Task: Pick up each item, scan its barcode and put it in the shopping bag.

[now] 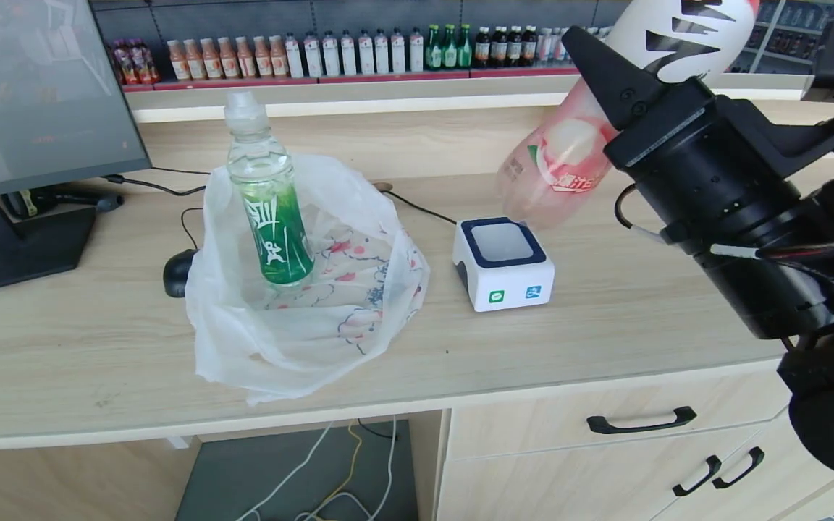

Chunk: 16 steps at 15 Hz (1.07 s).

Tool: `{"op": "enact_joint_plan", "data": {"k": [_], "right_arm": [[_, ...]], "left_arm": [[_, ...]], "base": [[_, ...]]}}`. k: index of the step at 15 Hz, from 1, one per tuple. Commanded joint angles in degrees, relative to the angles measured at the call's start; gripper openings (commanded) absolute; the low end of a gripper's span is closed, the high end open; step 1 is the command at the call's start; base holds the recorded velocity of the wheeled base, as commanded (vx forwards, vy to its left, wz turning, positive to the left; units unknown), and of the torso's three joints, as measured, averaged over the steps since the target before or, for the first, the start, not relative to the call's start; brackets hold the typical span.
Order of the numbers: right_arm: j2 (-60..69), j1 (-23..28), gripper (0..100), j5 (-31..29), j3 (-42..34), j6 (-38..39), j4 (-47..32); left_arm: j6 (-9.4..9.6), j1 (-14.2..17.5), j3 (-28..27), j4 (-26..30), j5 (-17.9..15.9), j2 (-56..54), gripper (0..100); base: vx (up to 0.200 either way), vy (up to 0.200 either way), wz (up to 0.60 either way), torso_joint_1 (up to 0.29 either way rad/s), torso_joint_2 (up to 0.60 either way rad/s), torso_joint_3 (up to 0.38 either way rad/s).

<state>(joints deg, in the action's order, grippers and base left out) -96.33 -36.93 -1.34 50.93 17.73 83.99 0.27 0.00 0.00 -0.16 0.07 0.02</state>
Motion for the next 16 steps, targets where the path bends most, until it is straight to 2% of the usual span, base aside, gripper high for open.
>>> {"op": "enact_joint_plan", "data": {"k": [1, 3, 4, 5, 7, 9, 12, 14, 16], "right_arm": [[-5.6, 1.7, 0, -0.3, 4.9, 4.3, -0.2], [-7.3, 3.1, 0, -3.1, 5.5, 10.6, -0.2], [-7.3, 3.1, 0, -3.1, 5.5, 10.6, -0.2], [-9.2, 4.5, 0, -6.5, 8.3, 17.6, 0.1], [-9.5, 4.4, 0, -8.1, 10.0, 23.8, 0.3], [-10.4, 4.4, 0, -9.0, 10.0, 26.5, 0.4], [-14.5, 4.5, 0, -9.6, 10.0, 31.8, 6.0], [-16.3, 4.7, 0, -10.1, 10.0, 33.1, 6.0], [-16.4, 4.5, 0, -12.4, 11.1, 37.6, 6.0]], "left_arm": [[0.00, 0.0, 0.0, 0.0, 0.0, 0.0, 100], [0.00, 0.0, 0.0, 0.0, 0.0, 0.0, 100], [0.00, 0.0, 0.0, 0.0, 0.0, 0.0, 100], [0.00, 0.0, 0.0, 0.0, 0.0, 0.0, 100], [0.00, 0.0, 0.0, 0.0, -0.1, 0.0, 100], [0.00, 0.0, 0.0, 0.0, 0.0, 0.0, 100], [0.00, 0.0, 0.0, 0.0, -0.1, 0.0, 100], [0.00, 0.0, 0.0, 0.0, 0.0, 0.0, 100], [0.00, 0.0, 0.0, 0.0, 0.0, 0.0, 100]], "base": [[0.000, 0.000, 0.00, 0.000, 0.00, 0.000], [0.000, 0.000, 0.00, 0.000, 0.00, 0.000], [0.000, 0.000, 0.00, 0.000, 0.00, 0.000], [0.000, 0.000, 0.00, 0.000, 0.00, 0.000], [0.000, 0.000, 0.00, 0.000, 0.00, 0.000], [0.000, 0.000, 0.00, 0.000, 0.00, 0.000], [0.000, 0.000, 0.00, 0.000, 0.00, 0.000], [0.000, 0.000, 0.00, 0.000, 0.00, 0.000], [0.000, 0.000, 0.00, 0.000, 0.00, 0.000]]}}
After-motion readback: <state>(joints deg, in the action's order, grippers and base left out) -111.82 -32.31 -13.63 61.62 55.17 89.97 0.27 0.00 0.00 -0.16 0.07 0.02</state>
